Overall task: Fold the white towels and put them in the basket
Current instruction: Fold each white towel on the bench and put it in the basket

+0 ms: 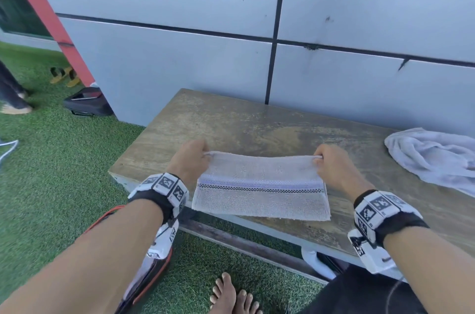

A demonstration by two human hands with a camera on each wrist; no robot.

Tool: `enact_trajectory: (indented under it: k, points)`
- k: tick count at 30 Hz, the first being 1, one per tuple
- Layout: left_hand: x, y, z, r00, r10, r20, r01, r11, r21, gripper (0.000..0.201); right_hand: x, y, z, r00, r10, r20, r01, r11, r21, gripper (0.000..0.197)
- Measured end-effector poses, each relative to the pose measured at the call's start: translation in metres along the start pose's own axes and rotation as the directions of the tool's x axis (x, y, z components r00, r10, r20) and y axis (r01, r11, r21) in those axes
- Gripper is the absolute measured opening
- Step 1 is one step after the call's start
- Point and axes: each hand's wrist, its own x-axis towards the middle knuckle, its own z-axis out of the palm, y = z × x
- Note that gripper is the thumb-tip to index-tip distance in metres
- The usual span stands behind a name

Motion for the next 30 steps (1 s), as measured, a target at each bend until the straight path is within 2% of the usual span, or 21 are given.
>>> enact_trajectory:
  k: [3, 7, 10, 12, 14, 16, 18, 19, 20, 22, 24, 26, 28, 30]
  points:
    - [0.008, 0.012, -0.029, 0.989, 0.124, -0.077, -0.127, 0.991, -0.035, 0.010, 0.004, -0.011, -0.033, 0.995, -0.062, -0.075, 0.065, 0.998, 0.028, 0.021]
    - [0.016, 0.020, -0.065, 0.951, 0.181, -0.250, -0.199, 0.979, -0.046, 0.012, 0.004, -0.019, -0.069, 0.963, -0.081, -0.257, 0.113, 0.987, 0.112, 0.016]
    - [0.011, 0.016, -0.073, 0.904, 0.219, -0.367, -0.275, 0.955, -0.107, 0.013, -0.002, -0.018, -0.073, 0.915, -0.079, -0.395, 0.163, 0.969, 0.184, 0.014]
    - [-0.002, 0.009, -0.068, 0.892, 0.231, -0.388, -0.292, 0.951, -0.106, 0.012, -0.012, -0.014, -0.065, 0.898, -0.100, -0.428, 0.200, 0.960, 0.196, 0.016]
    - [-0.018, -0.004, -0.052, 0.929, 0.189, -0.317, -0.240, 0.962, -0.128, 0.012, -0.025, -0.004, -0.046, 0.930, -0.141, -0.340, 0.208, 0.964, 0.168, 0.019]
    - [-0.034, -0.025, -0.027, 0.986, 0.129, -0.108, -0.143, 0.981, -0.134, 0.017, -0.038, 0.008, -0.022, 0.981, -0.151, -0.123, 0.163, 0.982, 0.100, 0.028]
    - [-0.048, -0.042, -0.001, 0.988, 0.072, 0.136, -0.061, 0.995, -0.079, 0.028, -0.050, 0.016, -0.001, 0.993, -0.087, 0.079, 0.079, 0.993, 0.092, 0.035]
    - [-0.054, -0.047, 0.010, 0.980, 0.044, 0.194, -0.031, 0.997, -0.073, 0.029, -0.057, 0.017, 0.007, 0.993, -0.039, 0.114, 0.024, 0.991, 0.135, 0.033]
    - [-0.058, -0.049, 0.019, 0.983, 0.023, 0.183, -0.009, 0.997, -0.073, 0.027, -0.062, 0.016, 0.013, 0.995, 0.005, 0.102, -0.024, 0.982, 0.185, 0.027]
    - [-0.059, -0.050, 0.031, 0.998, -0.029, 0.046, 0.033, 0.997, -0.072, 0.024, -0.068, 0.011, 0.022, 0.994, 0.106, 0.040, -0.113, 0.967, 0.227, 0.004]
    - [-0.057, -0.045, 0.037, 0.996, -0.084, -0.036, 0.081, 0.993, -0.087, 0.032, -0.069, 0.007, 0.028, 0.986, 0.164, 0.009, -0.162, 0.960, 0.229, 0.026]
    - [-0.054, -0.038, 0.039, 0.991, -0.127, -0.039, 0.125, 0.990, -0.061, 0.046, -0.069, 0.003, 0.030, 0.982, 0.188, -0.003, -0.181, 0.953, 0.244, 0.038]
    - [-0.052, -0.032, 0.041, 0.984, -0.175, -0.041, 0.173, 0.983, -0.060, 0.069, -0.070, -0.001, 0.029, 0.979, 0.205, -0.006, -0.197, 0.949, 0.246, 0.037]
    - [-0.050, -0.027, 0.041, 0.977, -0.201, -0.068, 0.198, 0.979, -0.042, 0.074, -0.070, -0.002, 0.028, 0.976, 0.219, -0.016, -0.209, 0.949, 0.238, 0.032]
